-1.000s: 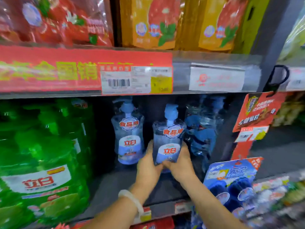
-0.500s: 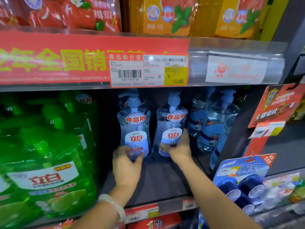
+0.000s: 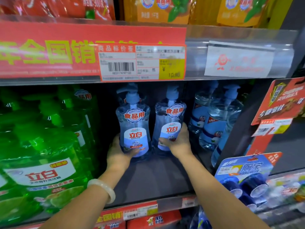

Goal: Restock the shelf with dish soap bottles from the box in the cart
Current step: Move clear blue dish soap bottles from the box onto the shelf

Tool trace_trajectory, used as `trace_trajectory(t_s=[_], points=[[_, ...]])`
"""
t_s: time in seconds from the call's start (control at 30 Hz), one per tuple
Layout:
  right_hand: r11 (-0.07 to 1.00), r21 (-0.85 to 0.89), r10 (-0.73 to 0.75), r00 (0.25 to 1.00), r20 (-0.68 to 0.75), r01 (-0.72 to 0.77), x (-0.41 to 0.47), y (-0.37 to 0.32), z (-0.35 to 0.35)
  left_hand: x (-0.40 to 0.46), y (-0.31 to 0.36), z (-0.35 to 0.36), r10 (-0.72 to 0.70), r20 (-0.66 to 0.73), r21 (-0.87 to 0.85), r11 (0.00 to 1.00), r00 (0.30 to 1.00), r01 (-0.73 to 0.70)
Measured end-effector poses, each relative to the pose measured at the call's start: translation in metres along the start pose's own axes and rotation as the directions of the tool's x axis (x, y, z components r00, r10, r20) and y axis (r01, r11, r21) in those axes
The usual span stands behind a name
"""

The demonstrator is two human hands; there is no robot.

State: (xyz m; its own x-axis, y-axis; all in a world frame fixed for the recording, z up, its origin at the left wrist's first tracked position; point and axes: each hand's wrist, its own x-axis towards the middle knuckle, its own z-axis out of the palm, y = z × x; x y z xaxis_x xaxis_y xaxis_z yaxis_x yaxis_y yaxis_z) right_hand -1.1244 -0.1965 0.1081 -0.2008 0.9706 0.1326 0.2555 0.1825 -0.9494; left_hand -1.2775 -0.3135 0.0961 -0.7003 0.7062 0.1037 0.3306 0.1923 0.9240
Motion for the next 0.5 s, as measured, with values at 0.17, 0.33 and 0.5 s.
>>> trace_trajectory(t_s=[0.17,0.33,0.5], points=[[1.0,0.021,0.02,1.0,-0.019,-0.02,0.002,0.002,0.002,0.0,0.0,0.001,0.008,0.0,0.006,1.0,1.0,-0.008],[0.987,0.121,0.118,0.987,-0.111,-0.104,-0.003,0.0,0.017,-0.001,0.002,0.0,0.006,0.006,-0.007,1.0,1.0,-0.006],[0.993,-0.083,0.072,0.982,-0.175,-0.087,-0.004,-0.003,0.02,-0.001,0.002,-0.001,0.006,0.01,0.008,1.0,1.0,-0.006]])
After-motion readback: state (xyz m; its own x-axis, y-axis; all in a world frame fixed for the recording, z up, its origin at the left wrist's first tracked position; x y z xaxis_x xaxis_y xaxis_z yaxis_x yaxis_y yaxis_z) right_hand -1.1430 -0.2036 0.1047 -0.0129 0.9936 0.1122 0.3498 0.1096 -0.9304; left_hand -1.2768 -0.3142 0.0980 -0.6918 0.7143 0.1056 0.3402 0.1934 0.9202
